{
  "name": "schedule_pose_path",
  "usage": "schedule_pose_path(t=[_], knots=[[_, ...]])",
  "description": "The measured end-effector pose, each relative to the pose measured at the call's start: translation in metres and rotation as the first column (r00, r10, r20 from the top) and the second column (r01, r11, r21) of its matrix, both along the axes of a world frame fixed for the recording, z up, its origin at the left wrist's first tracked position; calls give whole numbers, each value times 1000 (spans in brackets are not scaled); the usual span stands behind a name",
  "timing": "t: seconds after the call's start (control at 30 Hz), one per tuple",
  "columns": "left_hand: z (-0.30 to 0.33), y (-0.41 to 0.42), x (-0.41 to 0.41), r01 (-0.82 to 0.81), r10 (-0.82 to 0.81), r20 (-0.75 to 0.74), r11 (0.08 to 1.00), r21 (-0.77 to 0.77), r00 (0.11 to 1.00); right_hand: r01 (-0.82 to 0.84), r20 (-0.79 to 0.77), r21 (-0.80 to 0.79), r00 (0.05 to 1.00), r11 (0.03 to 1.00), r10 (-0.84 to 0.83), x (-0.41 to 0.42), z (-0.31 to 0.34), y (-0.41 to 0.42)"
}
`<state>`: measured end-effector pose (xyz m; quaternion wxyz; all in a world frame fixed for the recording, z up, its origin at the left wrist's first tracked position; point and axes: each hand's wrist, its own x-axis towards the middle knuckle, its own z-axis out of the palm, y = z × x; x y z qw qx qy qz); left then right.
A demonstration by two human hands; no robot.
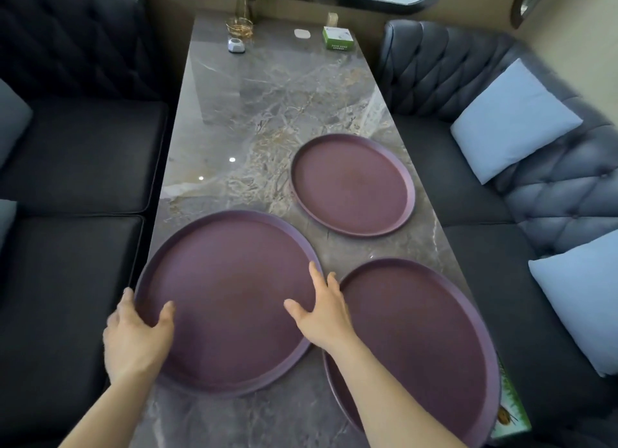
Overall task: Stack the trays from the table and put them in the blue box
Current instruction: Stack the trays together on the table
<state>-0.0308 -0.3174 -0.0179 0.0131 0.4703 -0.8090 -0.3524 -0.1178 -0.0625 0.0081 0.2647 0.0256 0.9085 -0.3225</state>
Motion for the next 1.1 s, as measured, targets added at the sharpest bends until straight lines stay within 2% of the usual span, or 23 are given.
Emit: schedule_pose_path(t=[0.1, 0.17, 0.27, 0.4, 0.53, 0.67, 0.8, 0.93, 1.1], knots=[[-2, -3, -1, -25, 27, -18, 995, 93, 999, 75, 97, -5, 993, 997, -74, -11, -5, -14], [2, -4, -3, -97, 109, -68, 982, 160, 992, 137, 79, -15, 988, 990, -135, -16, -5, -19], [8, -5, -10, -167, 196, -126, 963, 212, 972, 244, 59, -133, 969, 961, -238, -18, 0, -18], [24, -6, -25, -191, 231, -246, 965, 178, 941, 337, -29, -250, 934, 908, -355, -23, 14, -14], [57, 6, -49, -176, 246, -364, 961, 216, 898, 503, -135, -282, 822, 817, -553, -32, 38, 3], [88, 47, -70, -83, 189, -459, 967, 241, 868, 617, -300, -171, 710, 768, -637, -24, 62, 52], [91, 105, -80, 67, 109, -471, 938, 341, 875, 702, -360, -28, 657, 711, -663, -2, 61, 126], [65, 164, -75, 212, -62, -382, 907, 365, 922, 768, -341, 138, 629, 625, -698, 27, 45, 198], [33, 216, -57, 321, -268, -219, 910, 262, 938, 771, -261, 278, 634, 572, -728, 54, 24, 254]])
